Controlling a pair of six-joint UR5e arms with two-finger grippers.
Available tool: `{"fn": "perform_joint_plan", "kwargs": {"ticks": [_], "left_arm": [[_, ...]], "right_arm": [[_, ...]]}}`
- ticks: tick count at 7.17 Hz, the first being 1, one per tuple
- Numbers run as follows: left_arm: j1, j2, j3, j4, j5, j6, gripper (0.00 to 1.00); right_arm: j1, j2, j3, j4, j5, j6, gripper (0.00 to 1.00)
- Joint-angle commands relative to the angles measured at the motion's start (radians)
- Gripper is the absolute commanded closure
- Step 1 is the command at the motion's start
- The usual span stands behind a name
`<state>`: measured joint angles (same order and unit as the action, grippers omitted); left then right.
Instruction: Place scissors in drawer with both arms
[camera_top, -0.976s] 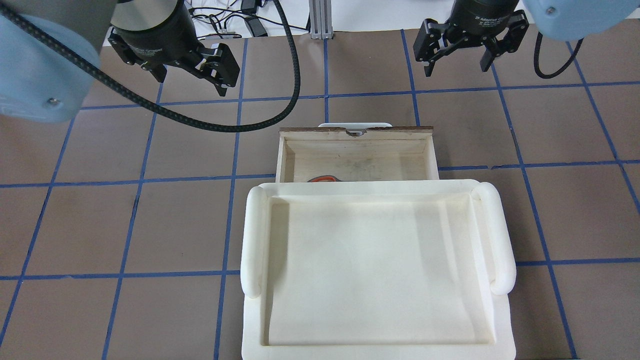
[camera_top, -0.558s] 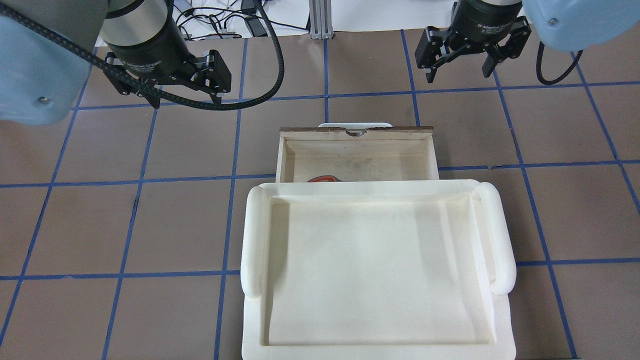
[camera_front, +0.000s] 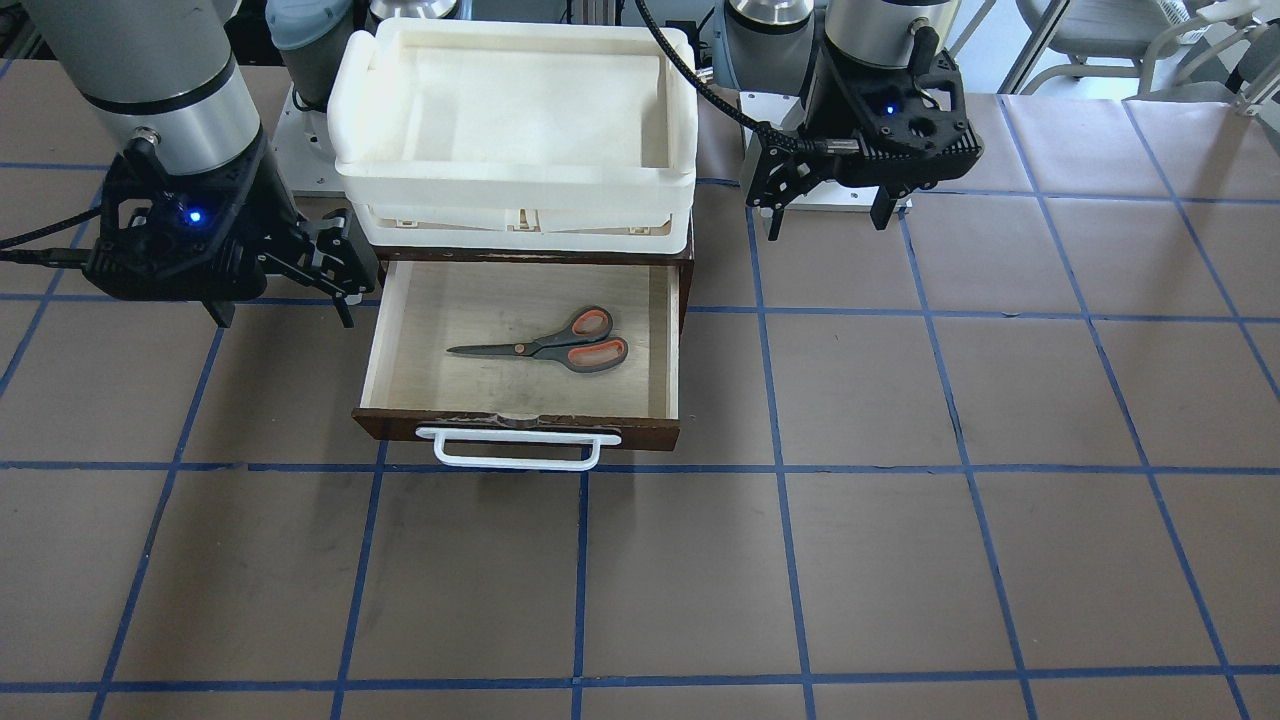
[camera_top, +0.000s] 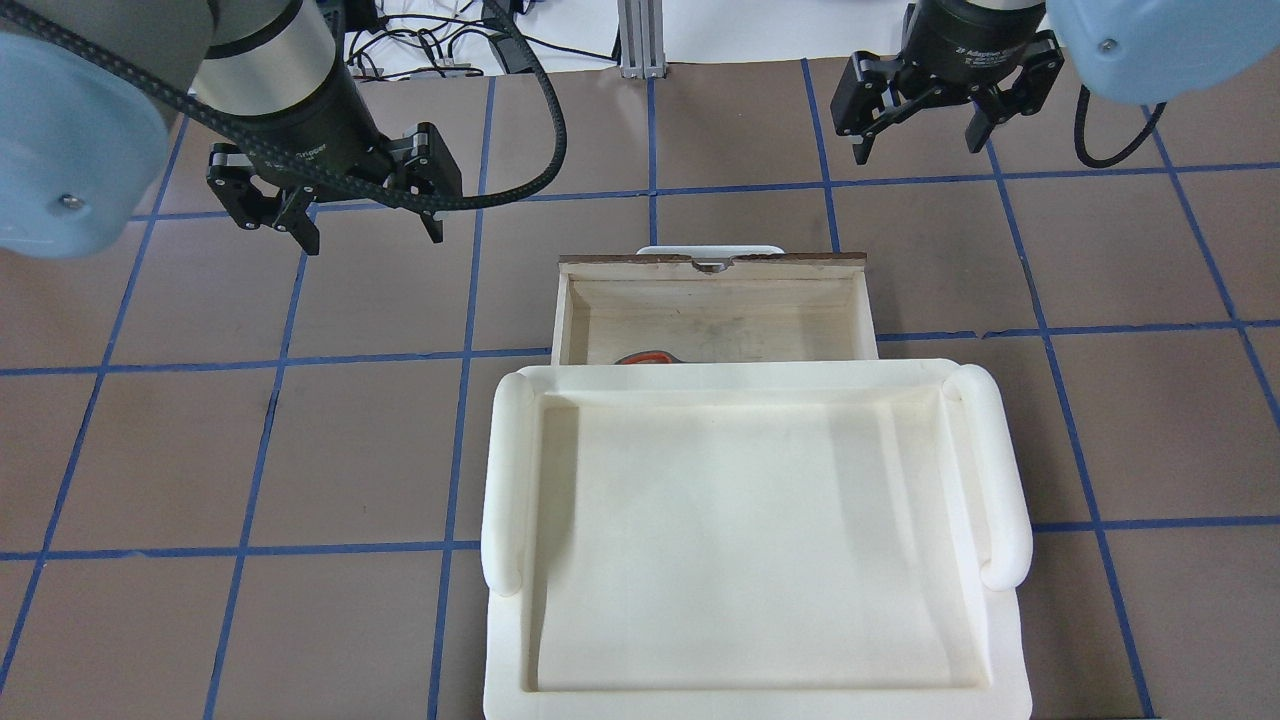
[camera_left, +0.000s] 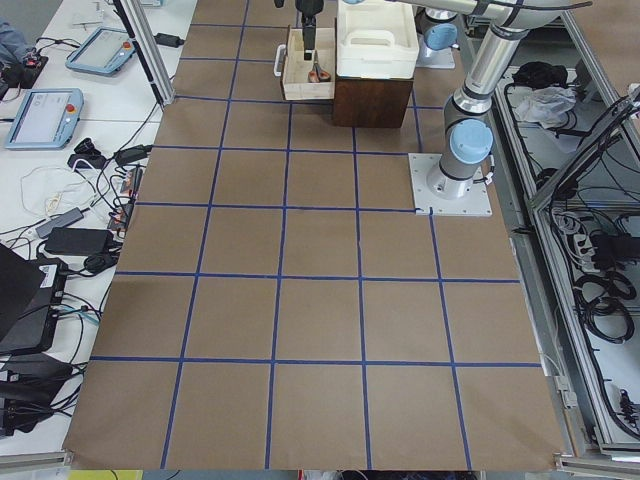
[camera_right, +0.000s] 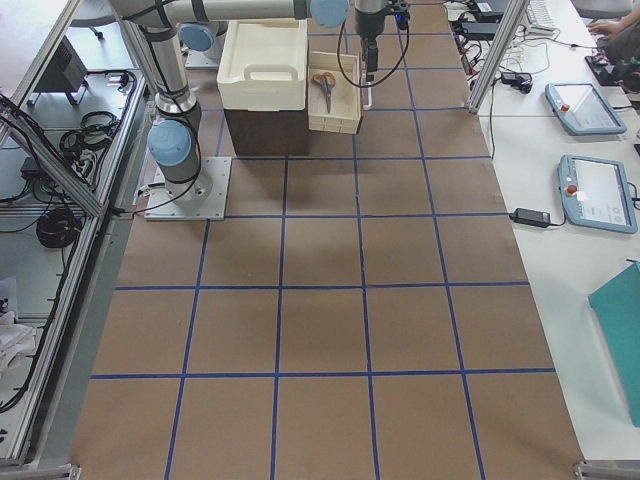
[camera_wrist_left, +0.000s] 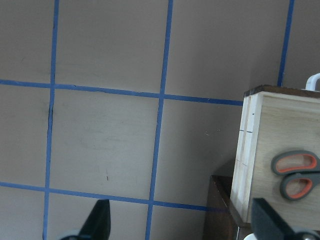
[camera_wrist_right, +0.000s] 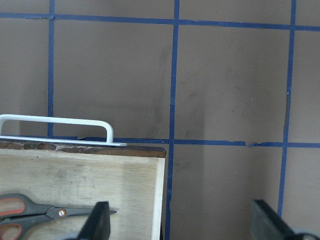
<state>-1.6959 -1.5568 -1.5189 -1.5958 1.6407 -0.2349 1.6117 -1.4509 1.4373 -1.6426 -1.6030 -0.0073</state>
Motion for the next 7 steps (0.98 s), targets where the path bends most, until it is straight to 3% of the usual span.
{"fn": "perform_joint_plan", "kwargs": {"ticks": [1, 7], "left_arm": [[0.001, 0.001, -0.003, -0.004, 0.004, -0.001, 0.00], [0.002, 0.009, -0.003, -0.023, 0.002, 0.012, 0.00]], "right_arm": [[0.001, 0.001, 0.002, 0.000, -0.003, 0.001, 0.00], [0.001, 0.001, 0.002, 0.000, -0.003, 0.001, 0.00]]}}
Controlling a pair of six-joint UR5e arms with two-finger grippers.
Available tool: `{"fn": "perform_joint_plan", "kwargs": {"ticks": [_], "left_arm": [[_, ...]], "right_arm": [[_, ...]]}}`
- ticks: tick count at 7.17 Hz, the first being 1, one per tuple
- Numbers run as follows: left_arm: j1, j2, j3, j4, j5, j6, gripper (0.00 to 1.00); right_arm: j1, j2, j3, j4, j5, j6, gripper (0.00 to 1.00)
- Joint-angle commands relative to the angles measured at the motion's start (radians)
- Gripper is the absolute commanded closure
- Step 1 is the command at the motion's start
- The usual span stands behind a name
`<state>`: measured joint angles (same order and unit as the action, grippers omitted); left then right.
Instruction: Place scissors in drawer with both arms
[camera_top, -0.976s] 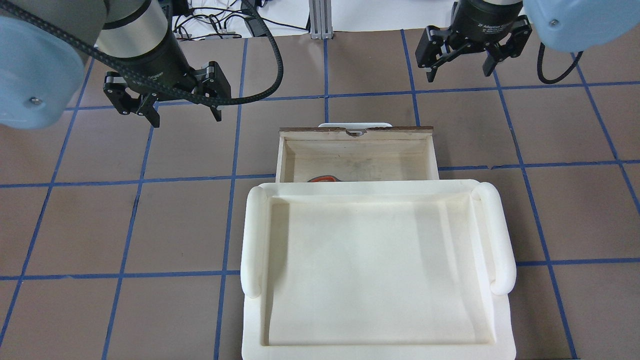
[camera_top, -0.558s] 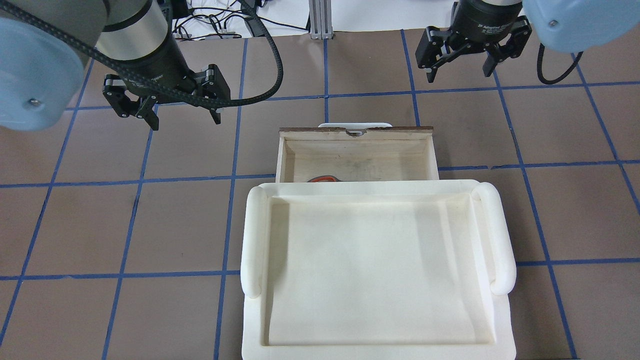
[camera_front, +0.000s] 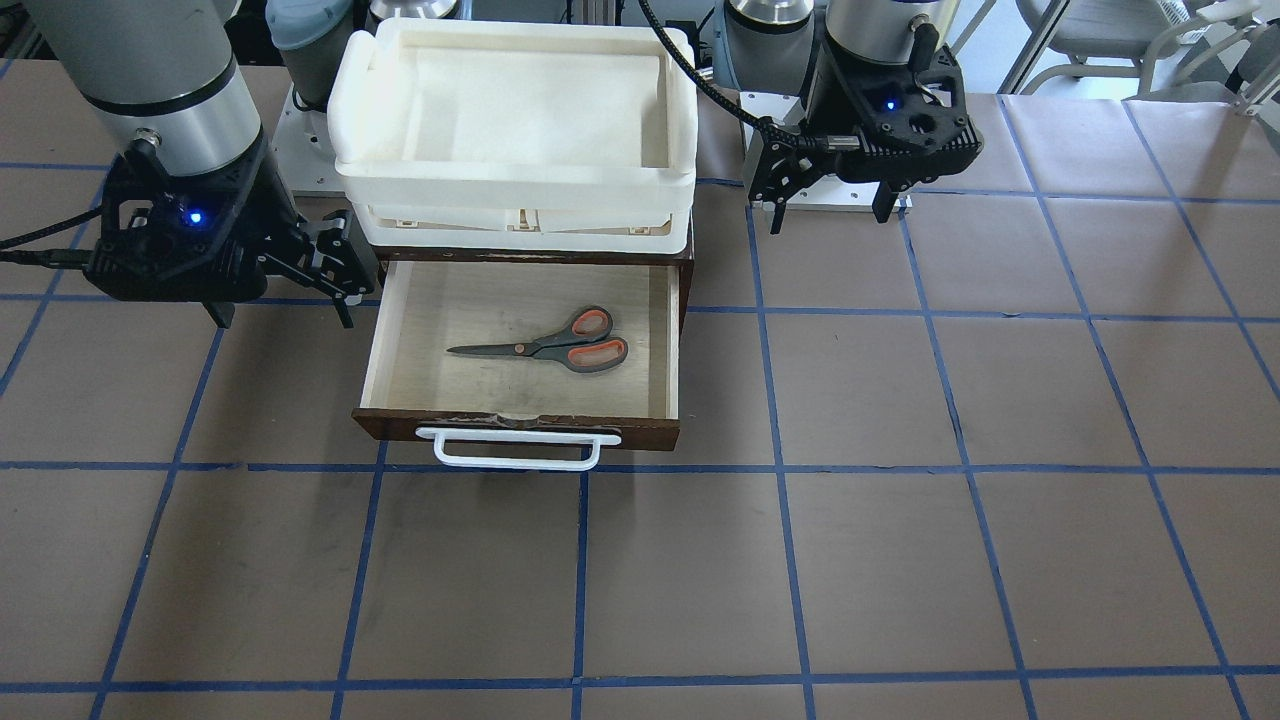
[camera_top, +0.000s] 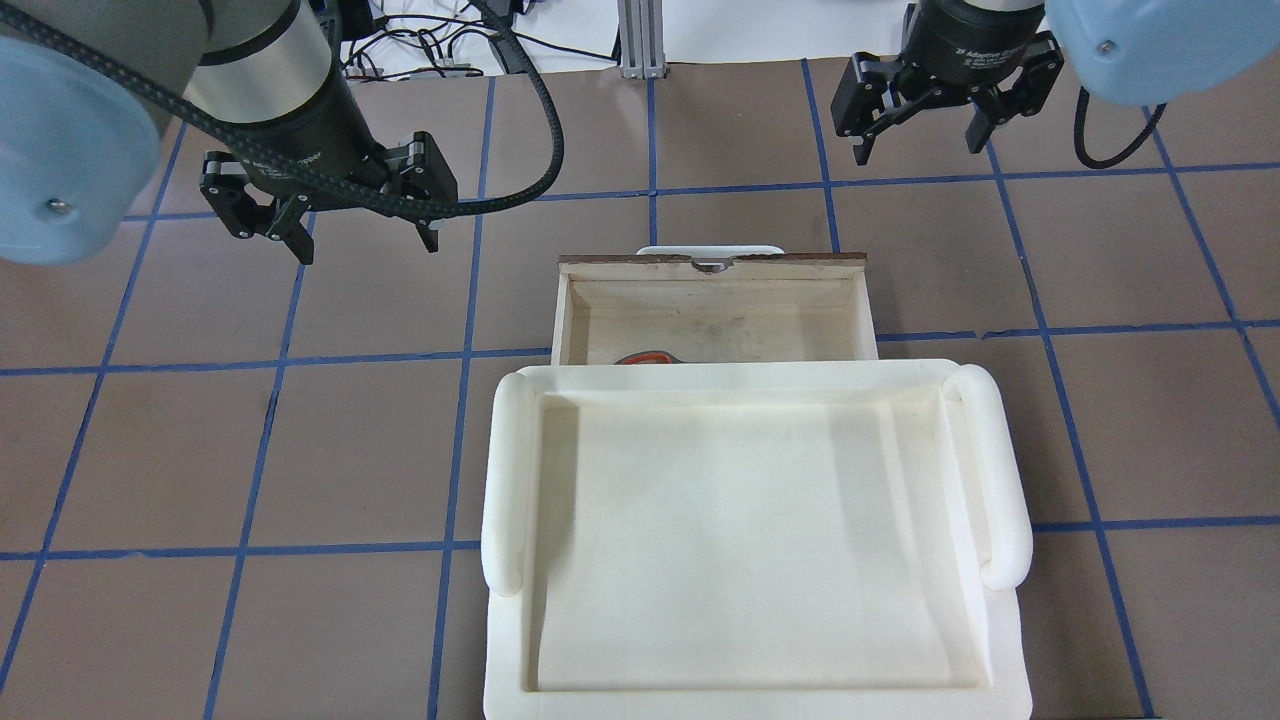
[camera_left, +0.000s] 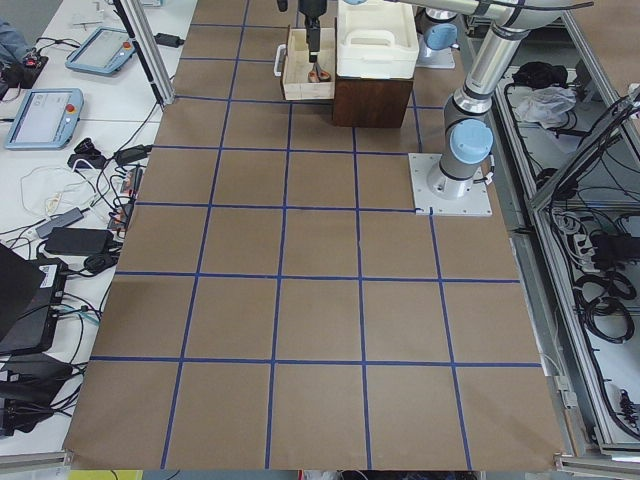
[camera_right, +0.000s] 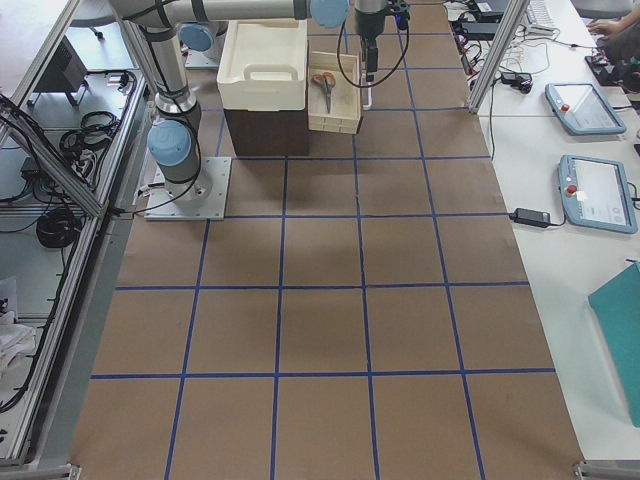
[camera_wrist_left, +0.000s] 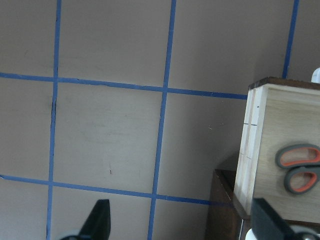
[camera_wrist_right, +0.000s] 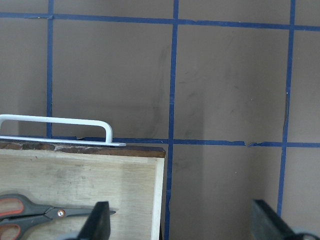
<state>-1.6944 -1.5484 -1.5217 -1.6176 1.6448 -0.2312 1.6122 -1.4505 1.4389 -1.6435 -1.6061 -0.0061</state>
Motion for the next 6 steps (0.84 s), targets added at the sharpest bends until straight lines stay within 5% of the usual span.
{"fn": "perform_joint_plan", "kwargs": {"ticks": [1, 6], "left_arm": [[0.002, -0.001, 0.000, 0.001, -0.005, 0.010, 0.00], [0.010, 0.002, 0.000, -0.001, -0.040, 0.102, 0.00]], "right_arm": [[0.000, 0.001, 0.002, -0.001, 0.002, 0.000, 0.00], [-0.002, -0.001, 0.009, -0.003, 0.002, -0.002, 0.00]]}}
